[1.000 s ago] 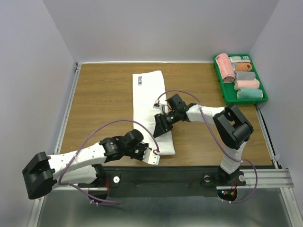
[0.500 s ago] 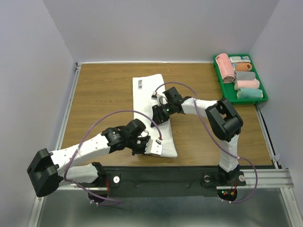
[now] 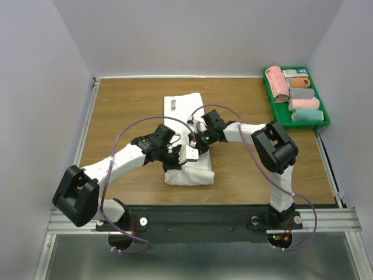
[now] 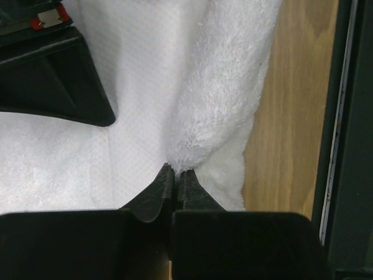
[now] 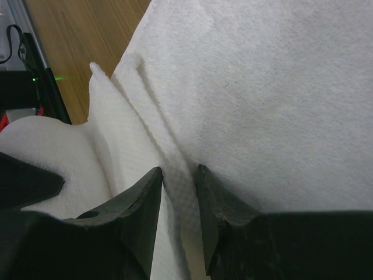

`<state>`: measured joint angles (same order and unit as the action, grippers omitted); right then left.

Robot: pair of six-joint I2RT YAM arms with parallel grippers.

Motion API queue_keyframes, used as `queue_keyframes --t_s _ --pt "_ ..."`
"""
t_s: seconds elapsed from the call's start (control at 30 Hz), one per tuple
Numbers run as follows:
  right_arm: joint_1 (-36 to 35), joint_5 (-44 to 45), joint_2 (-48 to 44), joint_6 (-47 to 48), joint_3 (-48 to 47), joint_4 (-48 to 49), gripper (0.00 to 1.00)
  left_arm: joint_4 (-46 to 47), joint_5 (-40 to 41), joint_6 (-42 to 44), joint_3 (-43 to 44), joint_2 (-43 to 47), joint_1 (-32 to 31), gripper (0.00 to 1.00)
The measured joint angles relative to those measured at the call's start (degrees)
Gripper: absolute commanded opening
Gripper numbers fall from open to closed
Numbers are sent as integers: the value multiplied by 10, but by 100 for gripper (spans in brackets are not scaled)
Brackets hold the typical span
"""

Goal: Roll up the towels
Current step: Roll the towel

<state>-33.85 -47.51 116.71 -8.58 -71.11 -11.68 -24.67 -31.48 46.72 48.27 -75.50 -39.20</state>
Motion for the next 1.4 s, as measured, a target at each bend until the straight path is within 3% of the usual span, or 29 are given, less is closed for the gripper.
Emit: queue_keyframes --t_s 0.37,0.57,0.7,1.1,1.23,1.4 --pt "0 -8 0 9 3 4 38 51 -10 5 18 -77 65 0" --pt "1 -5 -2 11 3 2 49 73 -13 17 20 -116 74 0" --pt "7 6 -5 12 -16 -23 66 88 -17 19 20 -130 78 0" --pt "50 69 -62 67 -47 -127 72 103 -27 27 25 -148 86 0" --pt "49 50 -69 97 -47 -160 73 103 -28 28 30 -155 86 0" --pt "49 3 -71 122 -46 -187 82 103 -31 30 35 -160 89 0"
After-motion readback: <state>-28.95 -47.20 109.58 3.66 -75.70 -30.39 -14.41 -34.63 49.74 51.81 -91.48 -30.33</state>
